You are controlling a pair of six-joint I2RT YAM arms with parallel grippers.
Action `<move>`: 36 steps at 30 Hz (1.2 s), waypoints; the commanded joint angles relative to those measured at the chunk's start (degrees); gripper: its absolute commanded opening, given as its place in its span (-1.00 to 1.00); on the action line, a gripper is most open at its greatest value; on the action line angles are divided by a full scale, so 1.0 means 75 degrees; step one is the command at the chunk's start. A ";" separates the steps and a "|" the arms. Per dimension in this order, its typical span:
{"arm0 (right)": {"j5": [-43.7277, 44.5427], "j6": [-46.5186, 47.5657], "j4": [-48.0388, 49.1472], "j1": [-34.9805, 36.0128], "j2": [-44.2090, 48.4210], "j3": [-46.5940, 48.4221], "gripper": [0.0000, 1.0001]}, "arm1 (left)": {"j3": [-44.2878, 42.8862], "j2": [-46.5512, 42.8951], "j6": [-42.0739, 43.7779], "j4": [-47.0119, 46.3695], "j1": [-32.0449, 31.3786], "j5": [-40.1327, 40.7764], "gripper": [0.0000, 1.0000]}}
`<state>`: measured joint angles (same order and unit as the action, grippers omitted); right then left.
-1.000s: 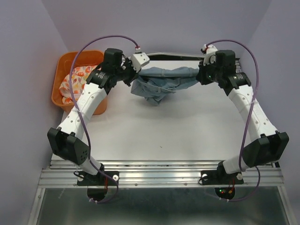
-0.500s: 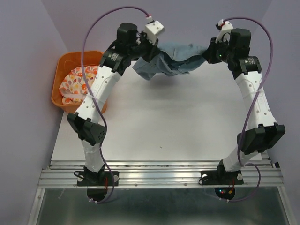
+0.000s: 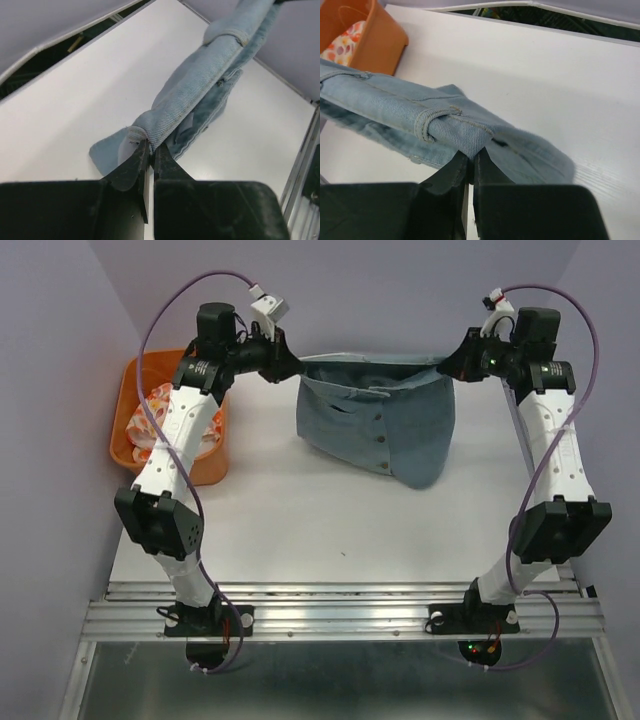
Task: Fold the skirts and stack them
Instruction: Flatten the skirt out
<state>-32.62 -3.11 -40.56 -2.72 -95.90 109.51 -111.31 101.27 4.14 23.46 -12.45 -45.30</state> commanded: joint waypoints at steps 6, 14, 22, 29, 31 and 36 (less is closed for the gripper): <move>0.1347 0.0719 0.0451 0.0058 0.0493 0.0924 -0.99 | -0.1003 -0.0753 0.1323 0.0481 -0.0849 0.2042 -1.00; 0.2955 0.2230 -0.0029 0.0058 0.1324 -0.0045 -0.99 | 0.0421 -0.1817 0.1931 0.0703 -0.0438 0.2291 -0.98; 0.1561 0.3683 -0.2477 0.0058 0.2110 -0.2963 -0.99 | 0.3589 -0.3318 0.3864 0.1850 -0.0602 0.1494 -0.98; 0.1455 0.3651 -0.3312 0.0128 0.1714 -0.4394 -0.99 | 0.4516 -0.3531 0.4440 0.2697 -0.0906 0.1422 -0.95; 0.1455 0.3207 -0.2928 0.0128 0.1095 -0.4430 -0.99 | 0.4669 -0.3064 0.4067 0.2312 -0.1128 0.1562 -0.93; 0.1046 0.2502 -0.2304 0.0268 -0.0617 -0.3390 -0.97 | 0.3804 -0.0769 0.3444 0.1829 -0.1176 0.1540 -0.90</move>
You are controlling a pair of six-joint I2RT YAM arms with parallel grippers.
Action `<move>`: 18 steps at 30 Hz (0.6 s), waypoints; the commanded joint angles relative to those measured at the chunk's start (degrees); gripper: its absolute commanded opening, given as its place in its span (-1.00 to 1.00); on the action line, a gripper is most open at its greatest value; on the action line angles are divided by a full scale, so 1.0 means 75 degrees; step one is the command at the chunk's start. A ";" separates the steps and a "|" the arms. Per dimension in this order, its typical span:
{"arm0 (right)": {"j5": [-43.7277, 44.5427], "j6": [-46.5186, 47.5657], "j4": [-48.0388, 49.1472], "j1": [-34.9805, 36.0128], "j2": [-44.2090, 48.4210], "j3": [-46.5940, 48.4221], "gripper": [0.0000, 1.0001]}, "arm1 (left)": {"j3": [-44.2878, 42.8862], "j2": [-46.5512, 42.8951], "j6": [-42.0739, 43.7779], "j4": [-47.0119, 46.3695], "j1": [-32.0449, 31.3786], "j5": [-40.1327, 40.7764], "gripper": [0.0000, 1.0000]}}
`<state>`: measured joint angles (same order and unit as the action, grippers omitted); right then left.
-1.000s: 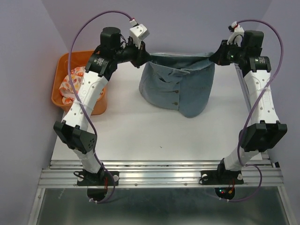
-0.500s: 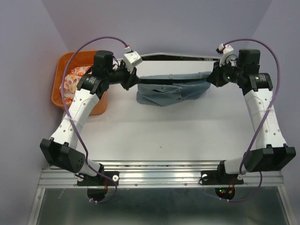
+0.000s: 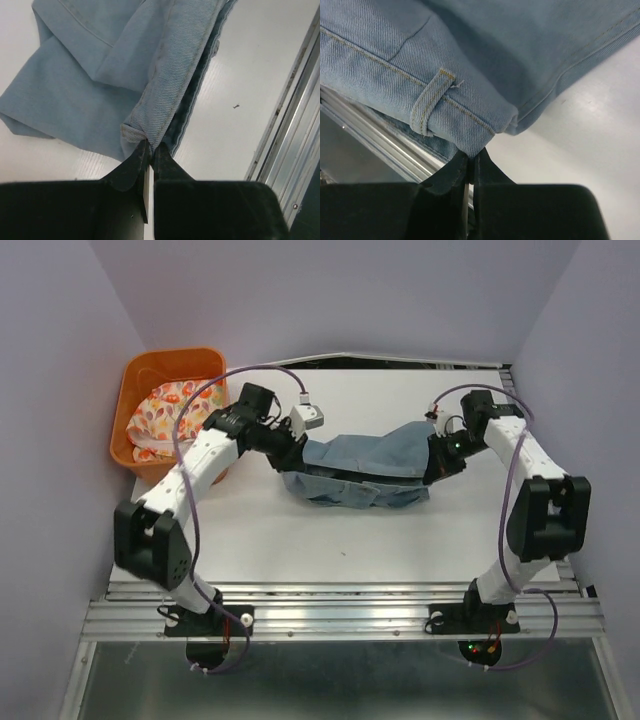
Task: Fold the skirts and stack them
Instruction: Flatten the skirt out
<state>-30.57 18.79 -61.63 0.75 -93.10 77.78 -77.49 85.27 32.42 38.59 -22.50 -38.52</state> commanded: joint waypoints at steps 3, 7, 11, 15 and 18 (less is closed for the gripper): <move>0.0630 -0.0630 0.0529 -0.0194 -0.2232 0.2037 -0.92 | -0.1931 0.2748 -0.0455 -0.0118 0.0164 0.0578 -0.86; 0.0280 -0.0852 0.0039 -0.0194 -0.3580 0.3991 -0.55 | -0.3855 0.4376 -0.0456 0.0431 0.0199 0.0531 -0.66; 0.0021 -0.0946 -0.0490 -0.0194 -0.4145 0.4956 0.38 | -0.5368 0.4953 -0.0456 0.0970 0.0316 0.0461 -0.24; -0.0178 -0.1122 -0.0503 -0.0194 -0.3713 0.5274 0.93 | -0.5700 0.4721 -0.0573 0.1101 0.0690 -0.0065 0.19; -0.0342 -0.0982 -0.0221 -0.0288 -0.3139 0.4912 1.00 | -0.4860 0.4066 -0.0889 0.0716 0.1147 -0.0722 0.42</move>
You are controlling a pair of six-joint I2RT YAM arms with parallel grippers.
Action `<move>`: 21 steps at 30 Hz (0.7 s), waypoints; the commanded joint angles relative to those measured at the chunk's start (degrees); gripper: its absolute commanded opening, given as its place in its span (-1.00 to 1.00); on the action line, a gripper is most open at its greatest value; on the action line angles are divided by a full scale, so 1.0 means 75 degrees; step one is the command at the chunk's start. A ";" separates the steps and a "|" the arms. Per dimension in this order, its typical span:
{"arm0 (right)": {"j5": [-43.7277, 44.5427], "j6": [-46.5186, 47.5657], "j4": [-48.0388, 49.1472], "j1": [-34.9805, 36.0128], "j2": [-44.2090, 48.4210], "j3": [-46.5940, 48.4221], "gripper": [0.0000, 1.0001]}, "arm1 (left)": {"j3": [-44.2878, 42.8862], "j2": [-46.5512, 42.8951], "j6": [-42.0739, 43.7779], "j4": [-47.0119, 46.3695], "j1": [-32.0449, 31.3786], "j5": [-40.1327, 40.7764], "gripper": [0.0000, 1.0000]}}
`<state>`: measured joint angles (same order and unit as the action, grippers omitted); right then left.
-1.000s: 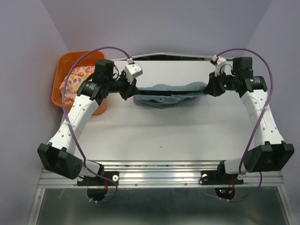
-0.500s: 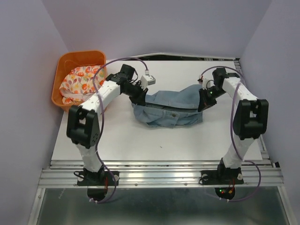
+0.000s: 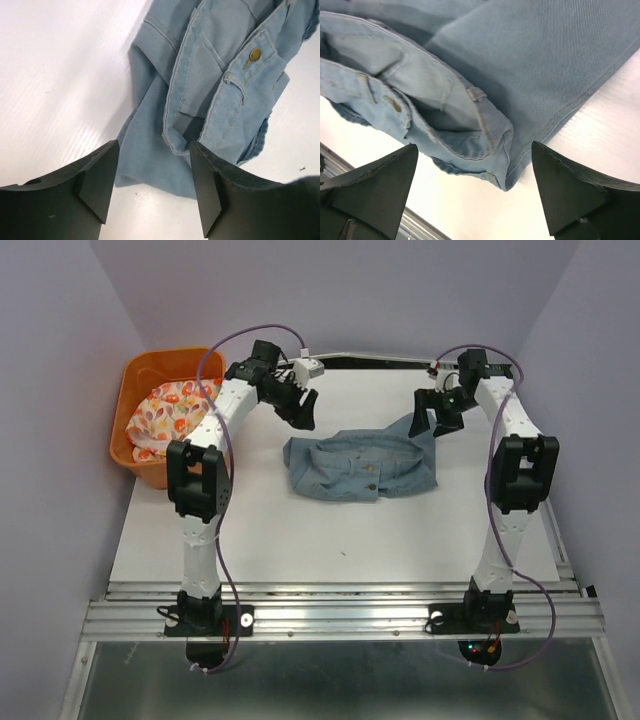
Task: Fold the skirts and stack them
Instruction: Flatten the skirt out
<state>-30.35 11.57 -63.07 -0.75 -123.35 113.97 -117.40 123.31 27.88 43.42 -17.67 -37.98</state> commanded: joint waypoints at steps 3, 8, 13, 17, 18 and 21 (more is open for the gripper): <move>-0.0616 0.0365 0.0112 -0.0238 0.1258 -0.0441 0.96 | 0.1784 -0.1835 -0.0622 -0.0655 0.1007 -0.1438 0.63; -0.1167 0.1757 -0.0075 -0.0484 0.1493 -0.1436 0.78 | 0.3815 -0.2928 -0.0787 -0.1814 0.1079 -0.1569 0.64; -0.1087 0.2896 0.0812 -0.0942 0.2043 -0.2711 0.62 | 0.5432 -0.3409 -0.0823 -0.2717 0.1055 -0.1710 0.61; -0.0723 0.3460 0.1622 -0.0942 0.2279 -0.3734 0.58 | 0.5716 -0.3351 -0.0799 -0.3280 0.0892 -0.1465 0.61; -0.0746 0.3472 0.1984 -0.0942 0.2279 -0.3991 0.58 | 0.5693 -0.3212 -0.0811 -0.3339 0.0752 -0.1336 0.61; -0.0886 0.3321 0.2513 -0.0942 0.2185 -0.4180 0.54 | 0.5541 -0.2814 -0.0880 -0.3585 0.0552 -0.1171 0.59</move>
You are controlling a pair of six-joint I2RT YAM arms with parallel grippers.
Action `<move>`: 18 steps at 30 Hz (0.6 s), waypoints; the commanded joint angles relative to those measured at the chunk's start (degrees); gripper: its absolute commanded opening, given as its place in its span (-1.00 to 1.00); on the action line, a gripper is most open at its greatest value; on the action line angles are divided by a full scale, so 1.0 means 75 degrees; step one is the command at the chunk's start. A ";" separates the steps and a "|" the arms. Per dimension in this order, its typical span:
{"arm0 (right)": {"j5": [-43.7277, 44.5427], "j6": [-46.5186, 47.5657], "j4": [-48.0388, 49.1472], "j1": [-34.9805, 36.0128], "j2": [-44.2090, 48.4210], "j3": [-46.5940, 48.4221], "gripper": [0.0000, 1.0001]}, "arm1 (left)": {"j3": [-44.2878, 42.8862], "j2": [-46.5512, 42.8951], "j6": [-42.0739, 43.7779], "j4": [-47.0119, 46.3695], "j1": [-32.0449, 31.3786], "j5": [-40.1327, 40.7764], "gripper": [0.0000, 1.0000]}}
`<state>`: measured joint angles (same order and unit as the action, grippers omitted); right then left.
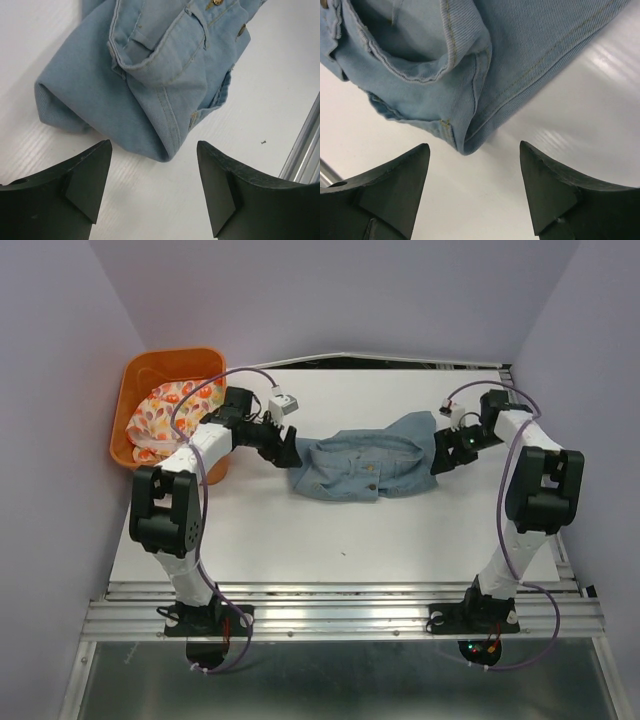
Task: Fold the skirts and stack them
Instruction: Flatten the skirt out
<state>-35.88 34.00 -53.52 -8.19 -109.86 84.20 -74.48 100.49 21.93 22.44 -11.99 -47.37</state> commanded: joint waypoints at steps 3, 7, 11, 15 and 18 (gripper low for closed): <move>-0.0208 0.0108 0.2024 0.0141 0.0293 -0.0329 0.48 | -0.0346 0.0557 -0.0170 -0.0999 -0.0463 0.0258 0.56; -0.0162 -0.0056 0.2586 0.0341 0.0141 -0.0282 0.43 | -0.0604 0.0909 -0.0276 -0.1210 -0.0710 0.0527 0.53; 0.0119 -0.0127 0.3104 0.0633 -0.0046 -0.0294 0.43 | -0.0780 0.1261 -0.0428 -0.1362 -0.0780 0.0727 0.50; 0.0132 -0.0045 0.3186 0.0810 -0.0281 -0.0141 0.44 | -0.0991 0.1367 -0.0428 -0.1409 -0.0792 0.0785 0.49; 0.0143 -0.0091 0.3362 0.0951 -0.0421 0.0010 0.41 | -0.1131 0.1461 -0.0452 -0.1410 -0.0792 0.0879 0.41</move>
<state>-35.07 33.41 -32.53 -2.00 -111.87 82.11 -79.15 111.72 19.05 13.91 -18.11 -41.36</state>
